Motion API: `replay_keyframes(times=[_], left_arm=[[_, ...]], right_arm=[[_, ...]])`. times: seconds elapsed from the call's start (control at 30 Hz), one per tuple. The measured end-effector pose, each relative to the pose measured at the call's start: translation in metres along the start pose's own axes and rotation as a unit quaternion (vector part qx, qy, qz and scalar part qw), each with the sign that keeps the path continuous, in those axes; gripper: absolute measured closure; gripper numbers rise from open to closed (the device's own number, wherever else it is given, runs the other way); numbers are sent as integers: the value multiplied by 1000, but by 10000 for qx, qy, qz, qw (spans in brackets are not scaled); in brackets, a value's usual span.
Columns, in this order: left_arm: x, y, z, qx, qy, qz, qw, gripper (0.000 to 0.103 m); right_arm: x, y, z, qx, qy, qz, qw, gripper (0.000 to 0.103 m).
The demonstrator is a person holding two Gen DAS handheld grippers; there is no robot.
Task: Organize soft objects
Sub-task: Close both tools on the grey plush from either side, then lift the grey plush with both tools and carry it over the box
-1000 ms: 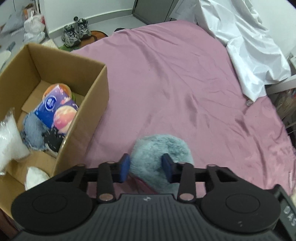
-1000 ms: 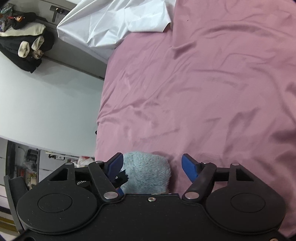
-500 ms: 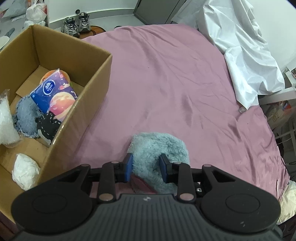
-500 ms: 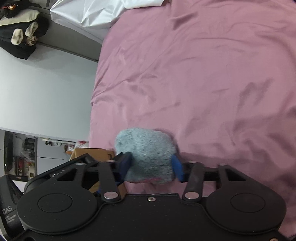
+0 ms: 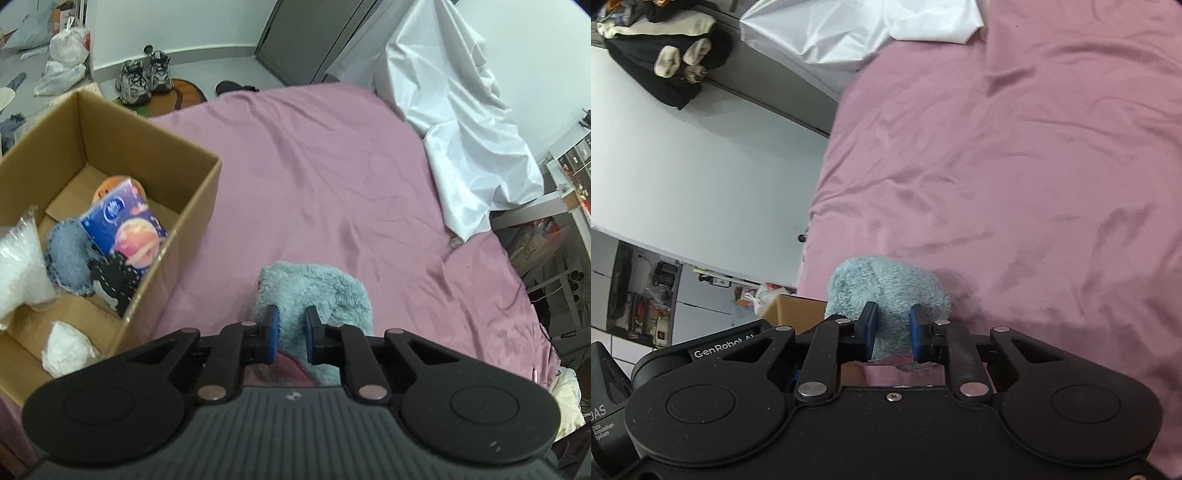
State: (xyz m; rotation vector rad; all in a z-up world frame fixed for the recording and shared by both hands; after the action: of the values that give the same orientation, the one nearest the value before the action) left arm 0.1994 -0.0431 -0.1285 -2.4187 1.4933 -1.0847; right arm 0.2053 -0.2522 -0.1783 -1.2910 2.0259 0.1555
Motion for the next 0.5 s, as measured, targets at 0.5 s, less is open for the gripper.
replay_keyframes(times=[0.5], left_arm=[[-1, -10, -52, 549, -24, 320, 9980, 91]], right_arm=[[-39, 12, -22, 231, -688, -662, 9952, 85]])
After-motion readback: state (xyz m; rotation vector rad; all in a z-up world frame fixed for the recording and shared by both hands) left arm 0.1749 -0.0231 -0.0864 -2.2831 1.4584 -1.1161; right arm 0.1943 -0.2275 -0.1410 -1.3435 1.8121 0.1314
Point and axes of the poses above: each gripper's, at about its wrist camera, not at the fingertips, and z roughly the way its jaws point, x to its right, y to its underside, the point moved 2 cm from there along z, roughly the way its jaws point, and after that the axes turned 10 degrees about y, right-handed, at the moved point
